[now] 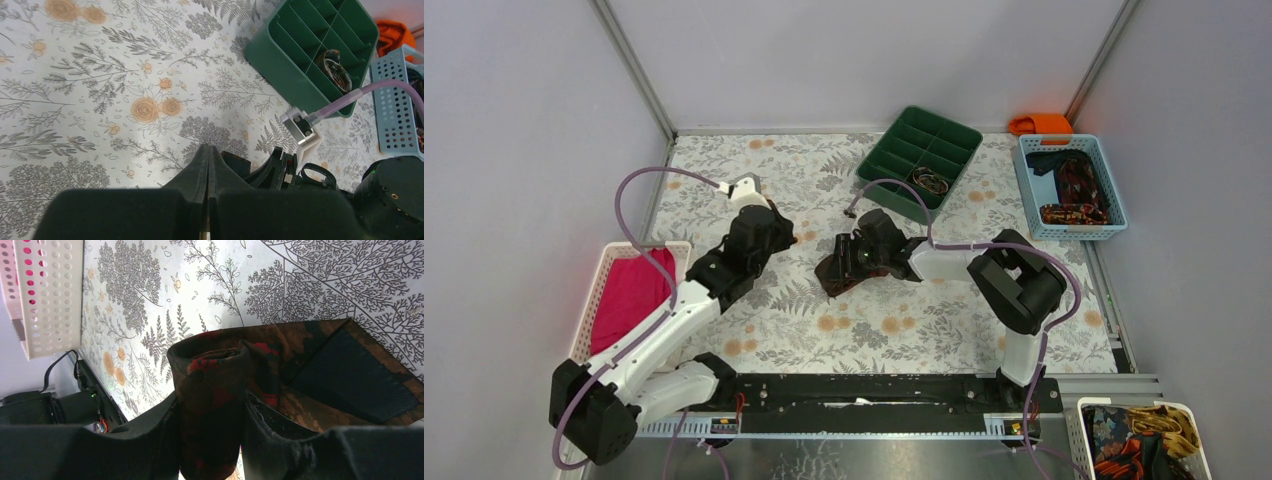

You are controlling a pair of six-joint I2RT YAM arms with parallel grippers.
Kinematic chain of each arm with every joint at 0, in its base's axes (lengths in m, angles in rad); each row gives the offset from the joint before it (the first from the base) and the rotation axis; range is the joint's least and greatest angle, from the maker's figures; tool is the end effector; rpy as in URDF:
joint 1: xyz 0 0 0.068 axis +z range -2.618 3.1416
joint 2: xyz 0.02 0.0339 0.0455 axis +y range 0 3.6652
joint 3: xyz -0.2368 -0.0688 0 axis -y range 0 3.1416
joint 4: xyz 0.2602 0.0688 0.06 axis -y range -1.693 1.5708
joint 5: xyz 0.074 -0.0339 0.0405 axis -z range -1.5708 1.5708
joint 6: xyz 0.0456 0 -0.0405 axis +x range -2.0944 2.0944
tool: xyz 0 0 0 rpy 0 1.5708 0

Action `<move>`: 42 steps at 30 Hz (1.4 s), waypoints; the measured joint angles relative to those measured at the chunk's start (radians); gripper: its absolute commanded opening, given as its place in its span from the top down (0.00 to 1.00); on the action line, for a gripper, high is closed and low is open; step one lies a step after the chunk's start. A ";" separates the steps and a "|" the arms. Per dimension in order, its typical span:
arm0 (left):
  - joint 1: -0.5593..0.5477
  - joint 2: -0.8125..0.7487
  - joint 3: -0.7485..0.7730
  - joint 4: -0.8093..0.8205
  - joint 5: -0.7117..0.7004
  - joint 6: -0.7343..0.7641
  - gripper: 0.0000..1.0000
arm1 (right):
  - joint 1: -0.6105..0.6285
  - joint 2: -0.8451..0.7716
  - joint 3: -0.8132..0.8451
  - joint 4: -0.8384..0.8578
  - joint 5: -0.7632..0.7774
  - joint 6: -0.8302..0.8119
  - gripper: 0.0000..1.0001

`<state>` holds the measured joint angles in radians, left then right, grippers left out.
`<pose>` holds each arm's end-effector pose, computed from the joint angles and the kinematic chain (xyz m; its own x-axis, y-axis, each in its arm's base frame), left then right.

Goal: Roll the ties
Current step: Roll the tie at the center of the board.

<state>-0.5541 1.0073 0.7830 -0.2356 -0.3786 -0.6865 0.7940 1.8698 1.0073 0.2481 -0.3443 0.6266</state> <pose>0.2341 -0.1250 0.2627 -0.4233 -0.4306 -0.7971 -0.0789 0.8940 -0.4411 0.2695 0.2961 0.1138 -0.8344 -0.0614 -0.5478 -0.4634 0.6162 0.6368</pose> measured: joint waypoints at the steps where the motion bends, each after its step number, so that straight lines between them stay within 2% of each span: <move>1: 0.000 0.011 0.000 0.008 0.008 0.001 1.00 | -0.006 0.001 -0.008 0.016 -0.018 0.008 0.59; 8: 0.000 0.095 -0.015 0.078 0.053 0.000 1.00 | -0.024 0.018 -0.019 0.057 -0.059 0.026 0.57; 12: 0.000 0.162 -0.018 0.109 0.078 0.000 1.00 | -0.024 0.018 -0.019 0.048 -0.052 0.020 0.47; 18: 0.000 0.227 -0.026 0.151 0.113 -0.002 1.00 | -0.023 0.015 -0.010 0.003 -0.013 -0.008 0.37; 26: 0.000 0.256 -0.037 0.180 0.146 -0.004 1.00 | -0.020 0.006 0.019 -0.079 0.022 -0.058 0.35; 35: 0.000 0.320 -0.037 0.208 0.154 -0.004 1.00 | -0.019 -0.029 0.040 -0.198 0.078 -0.123 0.24; 42: 0.000 0.372 -0.038 0.240 0.159 -0.003 1.00 | -0.019 -0.029 0.058 -0.238 0.088 -0.162 0.24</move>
<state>-0.5541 1.3788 0.7452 0.0044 -0.2195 -0.6899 0.7750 1.8408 1.0657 0.0105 -0.2565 0.4644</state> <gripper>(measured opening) 0.006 0.761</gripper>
